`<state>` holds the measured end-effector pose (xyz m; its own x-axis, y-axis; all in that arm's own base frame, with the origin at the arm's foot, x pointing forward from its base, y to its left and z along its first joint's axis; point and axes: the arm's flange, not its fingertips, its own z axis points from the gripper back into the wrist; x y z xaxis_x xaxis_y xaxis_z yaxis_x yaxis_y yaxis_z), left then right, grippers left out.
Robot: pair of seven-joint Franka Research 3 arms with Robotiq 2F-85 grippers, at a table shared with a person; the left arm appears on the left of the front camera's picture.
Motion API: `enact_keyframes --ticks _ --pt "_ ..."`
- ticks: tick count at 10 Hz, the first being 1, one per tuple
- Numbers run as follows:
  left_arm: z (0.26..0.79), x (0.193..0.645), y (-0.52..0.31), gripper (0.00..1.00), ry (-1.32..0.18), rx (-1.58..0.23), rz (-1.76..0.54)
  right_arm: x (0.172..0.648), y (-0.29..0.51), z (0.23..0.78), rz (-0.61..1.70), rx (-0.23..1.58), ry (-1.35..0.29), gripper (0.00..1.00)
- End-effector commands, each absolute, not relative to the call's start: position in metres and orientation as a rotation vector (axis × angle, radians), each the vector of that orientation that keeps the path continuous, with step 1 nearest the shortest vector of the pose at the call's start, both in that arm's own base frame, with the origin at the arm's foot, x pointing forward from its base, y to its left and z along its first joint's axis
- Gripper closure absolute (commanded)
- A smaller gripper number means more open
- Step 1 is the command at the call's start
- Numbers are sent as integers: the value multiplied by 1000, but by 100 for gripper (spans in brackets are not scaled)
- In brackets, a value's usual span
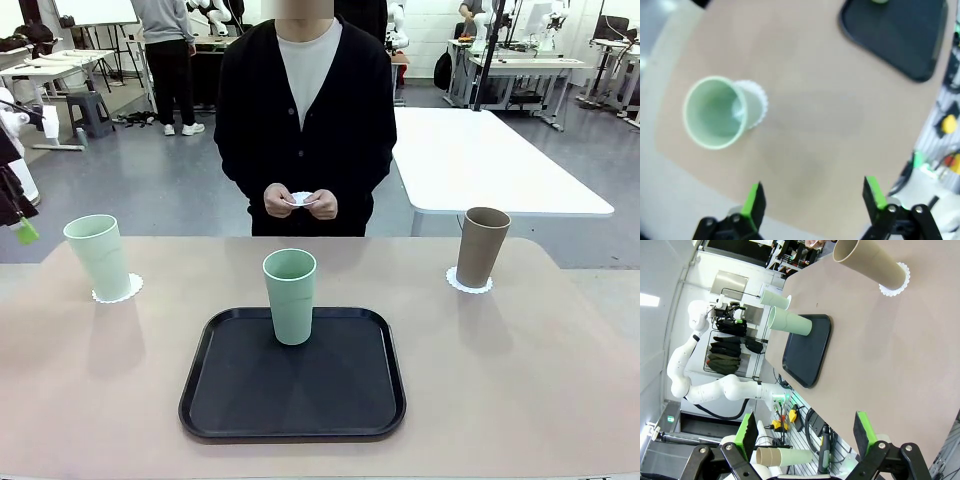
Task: Place coasters on the table and set cups on them.
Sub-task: Take one Reusable plastic cup from the Flat Tray and place it on a coaster set by the human.
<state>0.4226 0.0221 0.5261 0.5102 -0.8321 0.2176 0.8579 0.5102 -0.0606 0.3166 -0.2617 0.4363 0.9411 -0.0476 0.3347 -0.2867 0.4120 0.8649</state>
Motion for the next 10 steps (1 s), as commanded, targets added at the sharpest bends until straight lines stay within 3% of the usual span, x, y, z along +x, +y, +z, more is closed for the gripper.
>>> enact_keyframes --ticks 1,10 --pt "518 417 14 0 -200 -210 -956 315 -262 437 157 1147 -337 0" --pt "522 419 13 0 -178 -194 -998 315 -262 437 157 1147 -337 0"
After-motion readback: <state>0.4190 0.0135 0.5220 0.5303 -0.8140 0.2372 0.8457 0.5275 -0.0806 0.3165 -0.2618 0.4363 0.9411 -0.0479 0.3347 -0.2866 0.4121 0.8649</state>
